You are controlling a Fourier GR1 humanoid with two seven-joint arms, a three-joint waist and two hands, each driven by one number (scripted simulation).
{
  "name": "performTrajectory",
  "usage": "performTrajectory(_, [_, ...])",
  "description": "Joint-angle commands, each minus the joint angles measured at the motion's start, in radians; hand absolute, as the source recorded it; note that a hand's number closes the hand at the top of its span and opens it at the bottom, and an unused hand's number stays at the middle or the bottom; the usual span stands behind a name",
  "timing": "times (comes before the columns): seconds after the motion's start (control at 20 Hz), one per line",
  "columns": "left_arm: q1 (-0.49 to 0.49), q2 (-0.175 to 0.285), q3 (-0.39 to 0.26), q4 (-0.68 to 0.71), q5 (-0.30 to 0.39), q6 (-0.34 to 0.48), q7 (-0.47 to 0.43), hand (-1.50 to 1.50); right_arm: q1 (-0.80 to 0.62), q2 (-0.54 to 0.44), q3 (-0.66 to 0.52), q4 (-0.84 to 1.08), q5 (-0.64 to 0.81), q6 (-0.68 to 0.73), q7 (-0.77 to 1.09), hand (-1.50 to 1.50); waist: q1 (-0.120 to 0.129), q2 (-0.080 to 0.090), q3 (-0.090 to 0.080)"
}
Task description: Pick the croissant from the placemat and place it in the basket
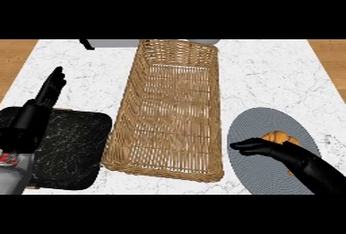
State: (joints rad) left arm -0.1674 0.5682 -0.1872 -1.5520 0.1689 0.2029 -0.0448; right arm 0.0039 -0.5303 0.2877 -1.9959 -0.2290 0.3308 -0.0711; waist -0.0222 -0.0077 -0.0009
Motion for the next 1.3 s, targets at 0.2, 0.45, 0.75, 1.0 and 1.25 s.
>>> performTrajectory(0.2, [-0.064, 0.013, 0.009, 0.024, 0.003, -0.034, 0.023, 0.00, -0.225, -0.394, -0.152, -0.076, 0.233, 0.174, 0.131, -1.50, 0.013, 0.006, -0.004])
performTrajectory(0.45, [-0.085, -0.032, -0.034, 0.033, -0.039, -0.012, 0.022, 0.00, -0.332, -0.574, -0.097, -0.012, 0.276, 0.421, 0.094, -1.50, 0.046, 0.019, -0.001])
performTrajectory(0.75, [-0.051, -0.050, -0.020, 0.026, -0.062, -0.024, 0.000, 0.00, -0.434, -0.573, -0.048, 0.083, 0.313, 0.596, 0.066, -1.50, 0.044, 0.012, 0.000])
performTrajectory(1.0, [-0.011, -0.045, 0.045, 0.038, -0.050, -0.055, -0.032, 0.00, -0.461, -0.532, -0.015, 0.138, 0.455, 0.661, 0.008, -1.50, 0.035, 0.009, 0.000])
performTrajectory(1.25, [-0.018, -0.079, 0.040, 0.045, -0.089, -0.070, -0.027, 0.00, -0.464, -0.465, 0.066, 0.295, 0.700, 0.574, -0.184, -1.50, 0.037, 0.011, 0.001])
